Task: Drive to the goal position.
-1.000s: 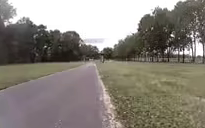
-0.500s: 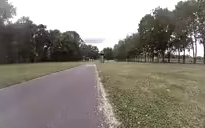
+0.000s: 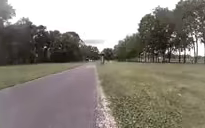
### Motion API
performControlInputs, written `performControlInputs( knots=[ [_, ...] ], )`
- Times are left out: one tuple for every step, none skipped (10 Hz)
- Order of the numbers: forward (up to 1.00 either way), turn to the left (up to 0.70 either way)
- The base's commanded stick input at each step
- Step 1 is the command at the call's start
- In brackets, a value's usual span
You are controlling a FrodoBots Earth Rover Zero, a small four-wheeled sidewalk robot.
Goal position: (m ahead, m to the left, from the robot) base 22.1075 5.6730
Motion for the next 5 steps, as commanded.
performControlInputs(
  knots=[
    [0.7,0.0],
    [0.7,0.0],
    [0.7,0.0],
    [0.7,0.0],
    [0.7,0.0]
  ],
)
